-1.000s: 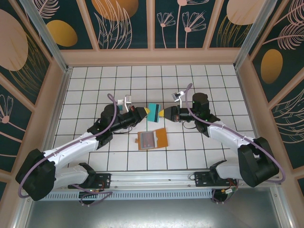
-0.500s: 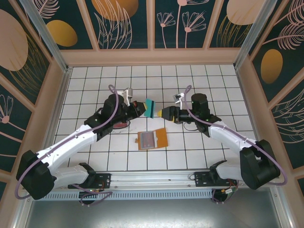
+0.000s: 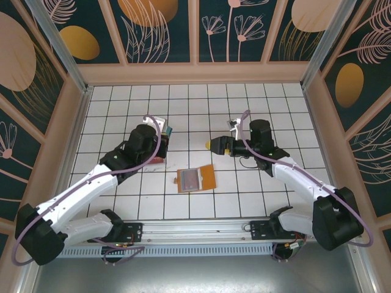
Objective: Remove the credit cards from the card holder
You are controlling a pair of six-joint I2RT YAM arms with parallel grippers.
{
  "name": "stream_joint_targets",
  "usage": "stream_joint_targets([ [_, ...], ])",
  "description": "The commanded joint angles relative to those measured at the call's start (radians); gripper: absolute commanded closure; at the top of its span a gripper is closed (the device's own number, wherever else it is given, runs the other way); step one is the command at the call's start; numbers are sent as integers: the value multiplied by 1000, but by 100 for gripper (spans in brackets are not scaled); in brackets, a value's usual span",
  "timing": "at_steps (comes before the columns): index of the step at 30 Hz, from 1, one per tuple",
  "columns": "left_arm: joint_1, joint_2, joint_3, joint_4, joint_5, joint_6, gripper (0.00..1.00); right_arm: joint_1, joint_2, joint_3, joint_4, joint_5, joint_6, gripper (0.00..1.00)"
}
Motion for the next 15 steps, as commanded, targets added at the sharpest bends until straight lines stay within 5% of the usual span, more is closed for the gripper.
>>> stream_joint_targets([
  [1,-2,2,-15,11,-90,331,100,-17,-34,25,-7,9,-42,4],
  [7,22,30,-66,26,-134,616,100,-20,-36,29,-24,10,-64,1],
  [15,148,82,-75,30,-18,862,100,-19,-34,27,-29,19,-70,1],
])
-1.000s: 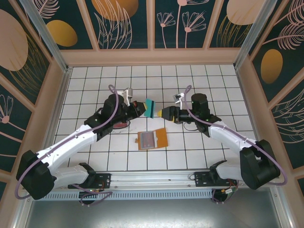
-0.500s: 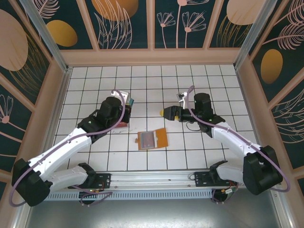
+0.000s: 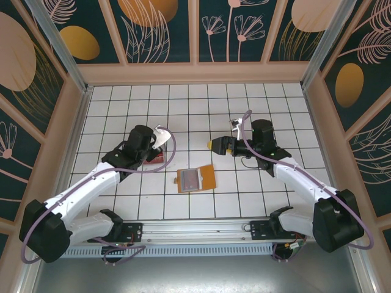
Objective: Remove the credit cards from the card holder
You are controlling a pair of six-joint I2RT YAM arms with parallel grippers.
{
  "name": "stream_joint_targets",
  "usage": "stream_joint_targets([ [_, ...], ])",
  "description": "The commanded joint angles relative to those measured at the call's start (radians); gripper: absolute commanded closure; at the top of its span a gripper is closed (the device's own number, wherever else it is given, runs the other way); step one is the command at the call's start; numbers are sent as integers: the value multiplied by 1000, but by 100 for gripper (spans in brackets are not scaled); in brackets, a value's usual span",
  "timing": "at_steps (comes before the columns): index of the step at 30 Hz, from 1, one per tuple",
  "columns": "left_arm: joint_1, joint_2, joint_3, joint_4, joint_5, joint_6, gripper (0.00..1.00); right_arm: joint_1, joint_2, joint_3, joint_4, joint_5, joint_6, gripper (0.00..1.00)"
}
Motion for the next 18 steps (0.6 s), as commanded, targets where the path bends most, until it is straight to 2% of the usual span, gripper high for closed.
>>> stream_joint_targets([
  [1,46,33,3,24,59,184,100,-6,-19,27,4,2,-24,1],
  [4,88,72,17,30,126,243,100,-6,-16,24,6,5,-25,1],
  [9,98,129,16,63,182,325,100,-6,-14,24,0,9,-27,1],
  [18,103,182,3,103,185,377,100,-6,-7,21,-6,16,-24,1],
])
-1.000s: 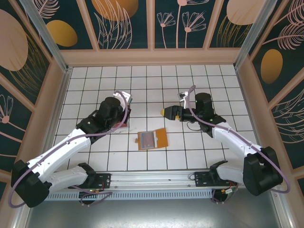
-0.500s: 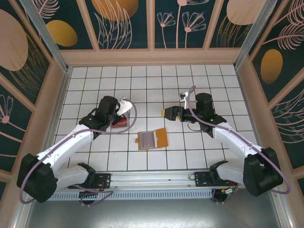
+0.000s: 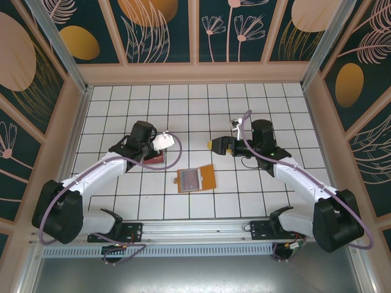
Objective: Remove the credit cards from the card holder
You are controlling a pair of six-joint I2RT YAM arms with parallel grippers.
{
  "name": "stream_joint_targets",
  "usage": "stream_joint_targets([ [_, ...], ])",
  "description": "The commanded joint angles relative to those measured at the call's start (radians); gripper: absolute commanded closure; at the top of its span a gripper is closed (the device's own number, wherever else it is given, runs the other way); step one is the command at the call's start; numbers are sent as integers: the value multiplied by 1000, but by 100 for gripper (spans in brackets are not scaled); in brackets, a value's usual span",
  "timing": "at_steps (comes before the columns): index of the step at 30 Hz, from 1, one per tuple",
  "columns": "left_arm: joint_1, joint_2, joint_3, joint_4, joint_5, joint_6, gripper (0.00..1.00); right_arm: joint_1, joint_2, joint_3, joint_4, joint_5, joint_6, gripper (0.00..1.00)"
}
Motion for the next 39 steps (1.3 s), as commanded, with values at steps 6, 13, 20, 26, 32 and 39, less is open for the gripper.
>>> stream_joint_targets([
  [6,16,12,-22,57,3,56,100,-6,10,22,5,-1,-19,1],
  [13,26,19,-36,61,-6,68,100,-6,18,24,9,-6,-19,1],
  [20,30,42,-42,77,-11,76,100,-5,22,21,14,-6,-17,1],
  [26,36,53,-46,107,-28,67,94,-6,21,16,17,-6,-13,1],
  [32,52,65,-57,153,-49,57,74,-6,22,13,24,-5,-9,1],
  [39,66,72,-58,179,-55,43,61,-6,20,10,24,-6,-6,1],
])
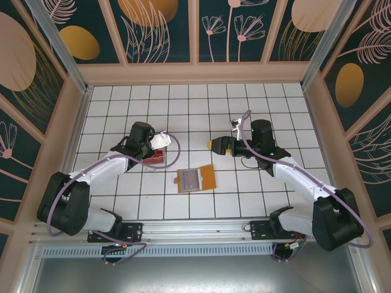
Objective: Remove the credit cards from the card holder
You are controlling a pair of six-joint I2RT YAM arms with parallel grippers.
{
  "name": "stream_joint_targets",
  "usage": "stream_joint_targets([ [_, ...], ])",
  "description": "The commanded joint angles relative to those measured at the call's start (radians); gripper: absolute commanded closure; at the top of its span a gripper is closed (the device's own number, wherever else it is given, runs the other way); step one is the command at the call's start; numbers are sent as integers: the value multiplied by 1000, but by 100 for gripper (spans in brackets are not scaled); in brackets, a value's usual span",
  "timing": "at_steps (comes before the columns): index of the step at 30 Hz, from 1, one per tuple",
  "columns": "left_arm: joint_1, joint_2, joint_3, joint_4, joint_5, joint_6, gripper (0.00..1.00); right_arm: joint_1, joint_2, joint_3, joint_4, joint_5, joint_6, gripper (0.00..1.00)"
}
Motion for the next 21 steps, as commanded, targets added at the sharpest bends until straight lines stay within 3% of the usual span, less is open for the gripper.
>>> stream_joint_targets([
  [1,14,0,-3,44,-8,-14,55,-7,6,10,22,-4,-7,1],
  [6,22,-38,31,53,9,-103,23,-5,6,10,17,3,-7,1],
  [8,22,-57,59,52,11,-171,3,1,10,14,3,20,-14,1],
  [14,22,-84,198,-3,-100,-502,1,63,30,30,-51,117,-38,1],
  [18,22,-80,345,-159,-182,-757,1,121,52,29,-82,206,-39,2],
  [21,23,-94,402,-249,-163,-893,1,177,77,20,-102,284,-27,13],
])
